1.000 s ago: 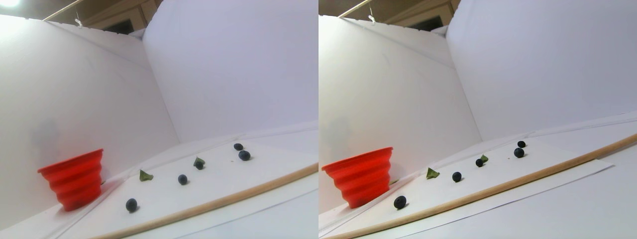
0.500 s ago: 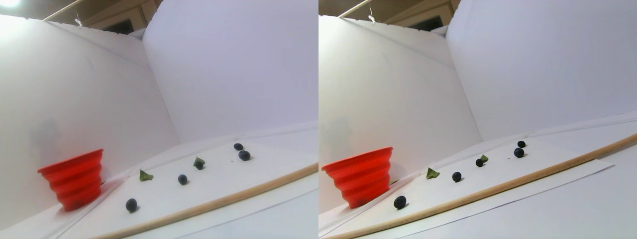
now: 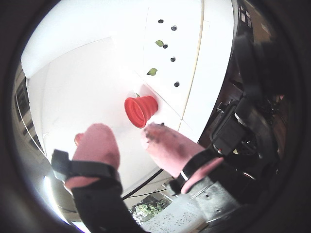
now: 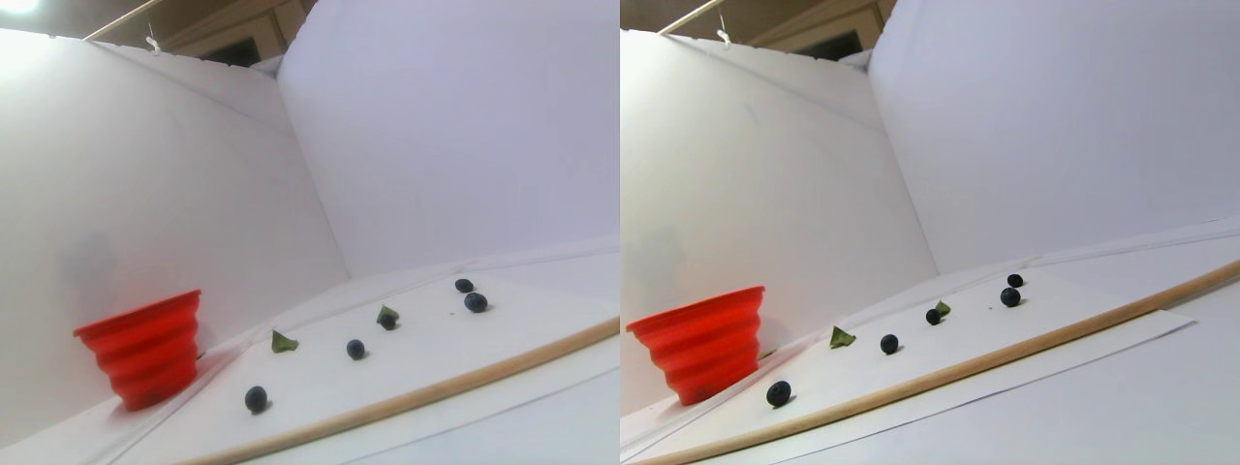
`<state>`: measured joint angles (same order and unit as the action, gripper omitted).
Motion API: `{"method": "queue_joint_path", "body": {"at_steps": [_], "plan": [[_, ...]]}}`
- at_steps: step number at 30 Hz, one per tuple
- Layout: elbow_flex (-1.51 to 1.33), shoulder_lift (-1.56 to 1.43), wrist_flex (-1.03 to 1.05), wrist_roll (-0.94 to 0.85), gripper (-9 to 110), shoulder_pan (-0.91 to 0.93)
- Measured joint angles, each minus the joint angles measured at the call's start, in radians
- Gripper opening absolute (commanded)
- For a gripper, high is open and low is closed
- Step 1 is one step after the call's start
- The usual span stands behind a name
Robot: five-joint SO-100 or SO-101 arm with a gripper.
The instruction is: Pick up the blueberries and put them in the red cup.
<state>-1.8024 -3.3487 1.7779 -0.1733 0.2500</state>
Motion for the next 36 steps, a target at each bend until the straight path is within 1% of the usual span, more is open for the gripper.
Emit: {"method": "queue_joint_path", "body": {"at_steps": [2, 8, 27, 36], "plan": [[0.0, 0.0, 0.0, 0.0, 17, -0.009], [0.0, 0.0, 0.0, -0.003, 19, -0.058], [0.003, 0.0, -0.029, -0.008, 16, -0.129], [0.051, 0.0, -0.031, -0.034, 16, -0.141]]}}
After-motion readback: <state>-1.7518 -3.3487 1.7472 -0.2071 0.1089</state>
